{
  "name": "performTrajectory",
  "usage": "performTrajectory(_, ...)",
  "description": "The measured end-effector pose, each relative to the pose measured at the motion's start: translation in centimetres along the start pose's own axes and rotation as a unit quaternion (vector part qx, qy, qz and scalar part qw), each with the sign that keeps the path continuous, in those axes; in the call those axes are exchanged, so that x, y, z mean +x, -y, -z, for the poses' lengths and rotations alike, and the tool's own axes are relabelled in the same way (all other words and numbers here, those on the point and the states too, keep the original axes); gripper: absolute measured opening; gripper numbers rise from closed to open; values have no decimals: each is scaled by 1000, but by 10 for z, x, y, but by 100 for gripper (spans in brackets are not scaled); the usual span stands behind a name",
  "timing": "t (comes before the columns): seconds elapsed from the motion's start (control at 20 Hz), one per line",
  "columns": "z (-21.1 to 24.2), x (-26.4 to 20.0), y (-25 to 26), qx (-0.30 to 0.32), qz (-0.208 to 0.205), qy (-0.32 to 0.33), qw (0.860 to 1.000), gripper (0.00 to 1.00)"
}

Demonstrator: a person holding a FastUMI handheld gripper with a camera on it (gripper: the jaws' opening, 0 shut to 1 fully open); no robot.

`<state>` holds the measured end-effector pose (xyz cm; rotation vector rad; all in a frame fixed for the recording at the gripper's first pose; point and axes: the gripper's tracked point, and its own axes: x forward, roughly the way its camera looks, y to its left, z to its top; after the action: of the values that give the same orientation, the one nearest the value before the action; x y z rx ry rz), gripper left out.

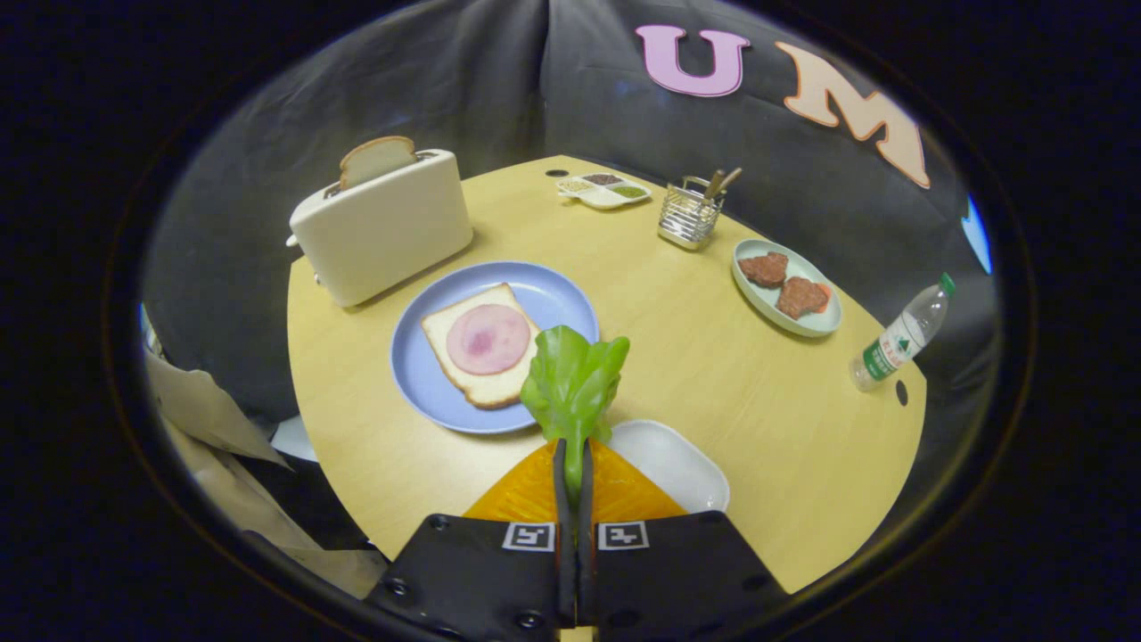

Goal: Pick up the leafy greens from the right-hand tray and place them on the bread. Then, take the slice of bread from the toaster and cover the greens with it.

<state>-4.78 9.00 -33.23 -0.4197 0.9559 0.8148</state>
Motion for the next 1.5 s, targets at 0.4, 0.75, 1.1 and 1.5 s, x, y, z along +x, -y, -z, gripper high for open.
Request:
performTrajectory(0.4, -34, 21, -35, -20, -19, 1, 1000, 4)
performTrajectory(0.75, -54, 40, -67, -33, -43, -3, 999, 4)
performTrajectory(1.1, -59, 60, -98, -46, -71, -19, 996, 4)
performTrajectory(1.5, -66, 87, -102, -49, -65, -33, 996, 7)
